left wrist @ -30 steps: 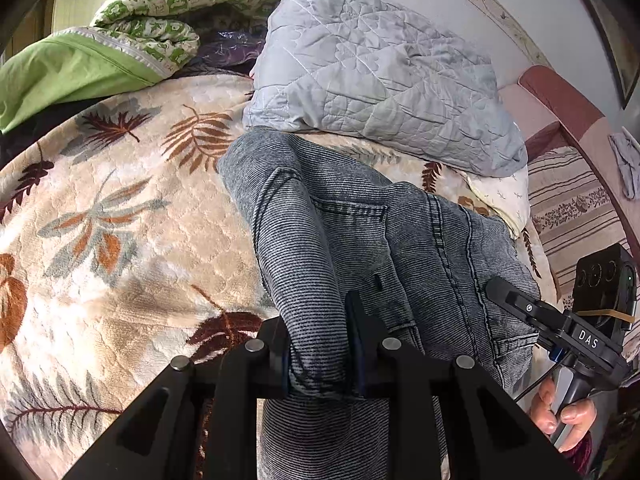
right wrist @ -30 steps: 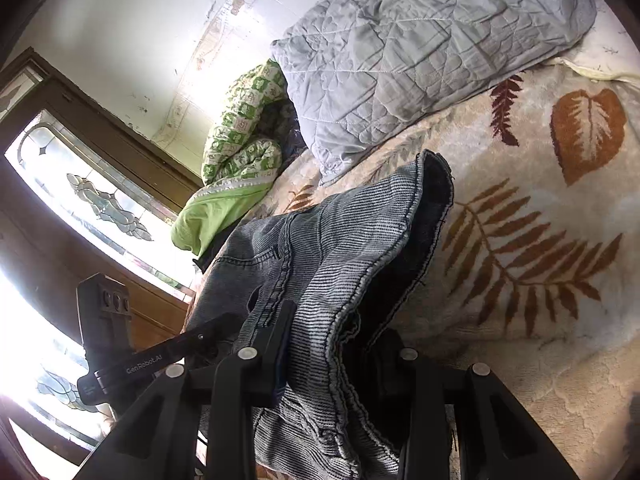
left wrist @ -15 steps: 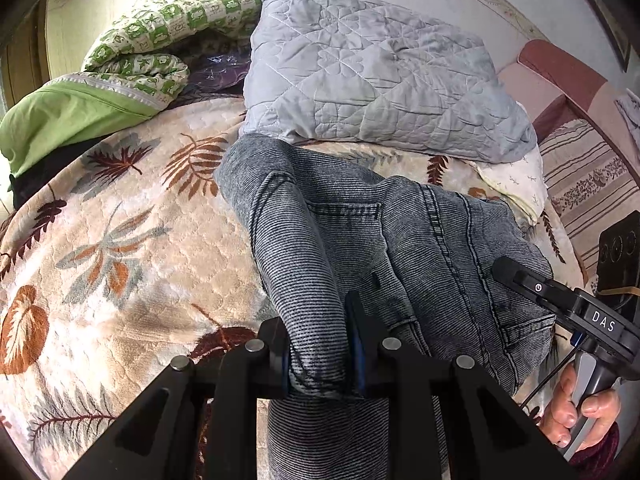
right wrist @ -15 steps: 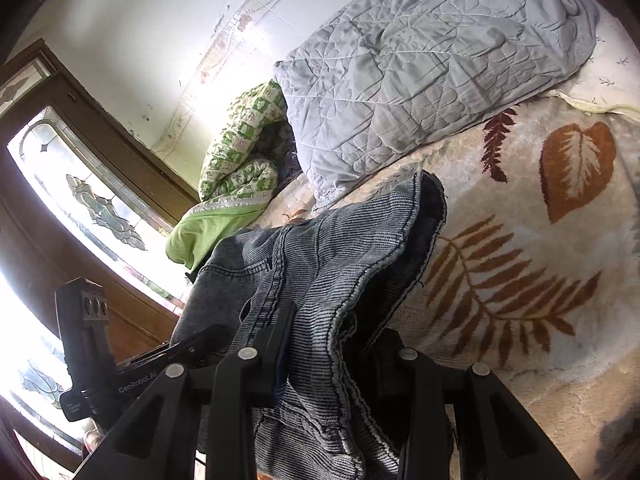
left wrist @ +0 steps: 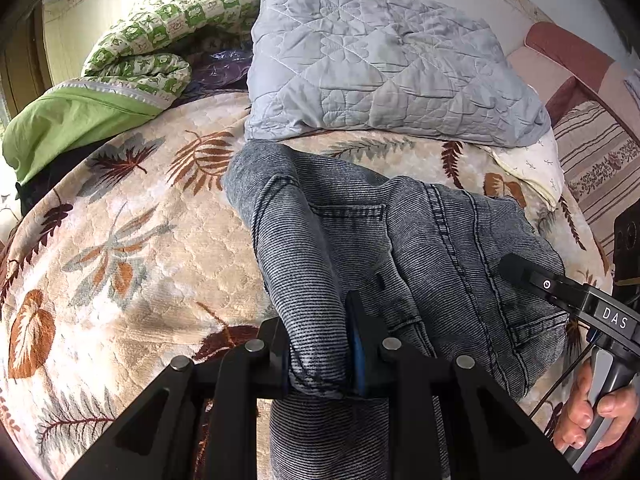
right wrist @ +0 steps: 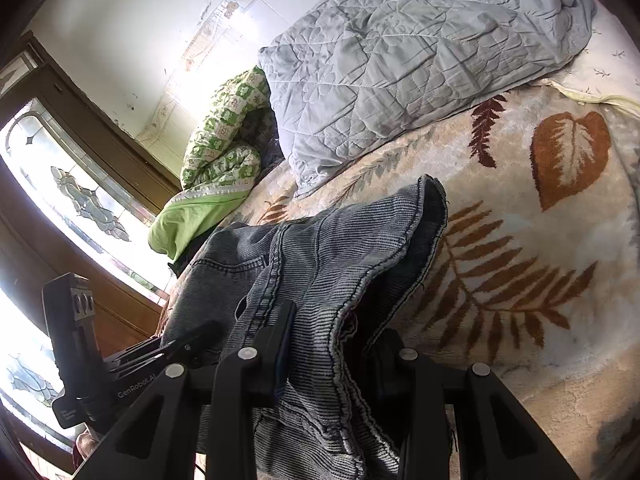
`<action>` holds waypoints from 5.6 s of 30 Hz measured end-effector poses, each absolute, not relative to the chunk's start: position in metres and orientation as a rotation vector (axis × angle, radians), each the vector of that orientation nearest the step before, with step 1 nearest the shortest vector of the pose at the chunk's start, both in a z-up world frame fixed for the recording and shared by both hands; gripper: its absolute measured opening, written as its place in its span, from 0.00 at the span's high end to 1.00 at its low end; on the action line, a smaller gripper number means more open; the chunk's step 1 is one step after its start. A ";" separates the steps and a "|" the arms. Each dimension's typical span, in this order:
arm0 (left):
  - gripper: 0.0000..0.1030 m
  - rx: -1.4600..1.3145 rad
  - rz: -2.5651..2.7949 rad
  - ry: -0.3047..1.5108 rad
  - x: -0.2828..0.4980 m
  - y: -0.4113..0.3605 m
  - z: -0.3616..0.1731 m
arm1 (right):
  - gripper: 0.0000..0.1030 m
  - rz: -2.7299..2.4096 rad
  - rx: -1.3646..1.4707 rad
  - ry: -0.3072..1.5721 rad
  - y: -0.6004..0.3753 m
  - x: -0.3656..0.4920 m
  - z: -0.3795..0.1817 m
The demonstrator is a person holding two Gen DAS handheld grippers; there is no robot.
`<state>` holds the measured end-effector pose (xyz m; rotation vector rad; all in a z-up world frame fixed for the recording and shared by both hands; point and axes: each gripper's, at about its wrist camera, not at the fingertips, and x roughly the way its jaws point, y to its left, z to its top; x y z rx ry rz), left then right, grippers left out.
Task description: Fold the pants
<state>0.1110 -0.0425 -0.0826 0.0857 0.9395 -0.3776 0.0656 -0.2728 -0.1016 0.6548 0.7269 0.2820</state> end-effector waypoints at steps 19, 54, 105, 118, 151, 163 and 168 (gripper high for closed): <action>0.75 0.135 -0.311 0.987 0.124 -0.047 -0.104 | 0.68 0.244 0.630 0.815 -0.265 0.079 -0.121; 0.54 0.136 -0.287 1.034 0.123 -0.043 -0.112 | 0.38 0.116 0.573 0.913 -0.273 0.110 -0.149; 0.21 -0.008 -0.250 1.129 0.181 -0.019 -0.138 | 0.65 0.153 0.680 0.803 -0.290 0.135 -0.135; 0.21 0.062 -0.293 1.056 0.140 -0.022 -0.102 | 0.65 0.284 0.516 0.776 -0.251 0.084 -0.095; 0.11 0.282 -0.272 0.987 0.060 -0.017 -0.102 | 0.62 0.270 0.279 0.823 -0.197 0.031 -0.098; 0.11 0.347 -0.283 0.976 0.050 -0.022 -0.127 | 0.62 0.291 0.288 0.750 -0.201 0.024 -0.082; 0.11 0.349 -0.279 0.970 0.050 -0.023 -0.128 | 0.62 0.305 0.211 0.840 -0.180 0.031 -0.098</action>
